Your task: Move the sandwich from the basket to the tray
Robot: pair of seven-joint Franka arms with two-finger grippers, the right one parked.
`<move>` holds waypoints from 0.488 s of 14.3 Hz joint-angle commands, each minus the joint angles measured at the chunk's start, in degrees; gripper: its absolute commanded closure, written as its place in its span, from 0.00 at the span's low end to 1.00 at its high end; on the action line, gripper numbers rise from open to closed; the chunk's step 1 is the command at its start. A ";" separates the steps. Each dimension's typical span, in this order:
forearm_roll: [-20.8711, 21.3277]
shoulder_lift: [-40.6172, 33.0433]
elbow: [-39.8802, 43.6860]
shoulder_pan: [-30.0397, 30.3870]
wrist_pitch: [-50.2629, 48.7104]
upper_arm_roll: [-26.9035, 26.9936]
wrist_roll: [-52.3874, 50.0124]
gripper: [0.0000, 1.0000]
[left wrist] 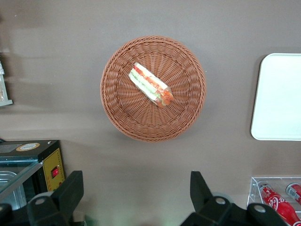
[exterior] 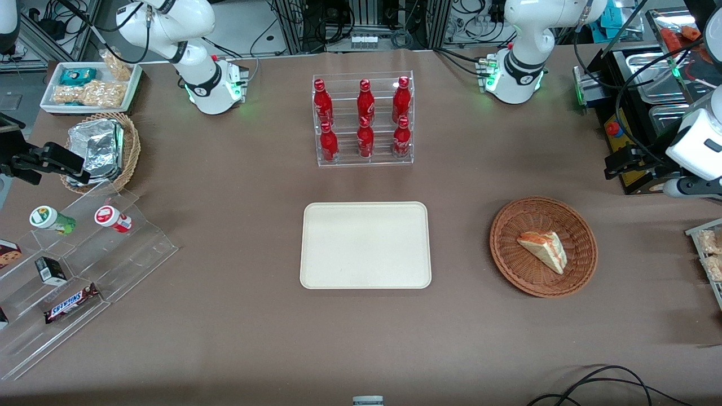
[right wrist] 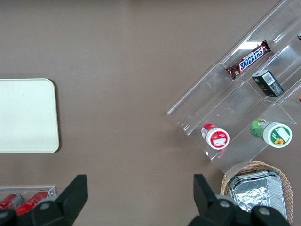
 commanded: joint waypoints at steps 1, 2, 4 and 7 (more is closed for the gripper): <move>0.75 0.39 1.37 0.06 0.38 -0.14 -0.69 0.00; 0.40 0.39 1.29 0.06 0.56 -0.14 -0.87 0.00; 0.22 0.12 0.93 0.15 0.04 -0.14 -2.53 0.00; 0.66 0.65 0.32 -0.03 0.39 -0.23 -2.89 0.00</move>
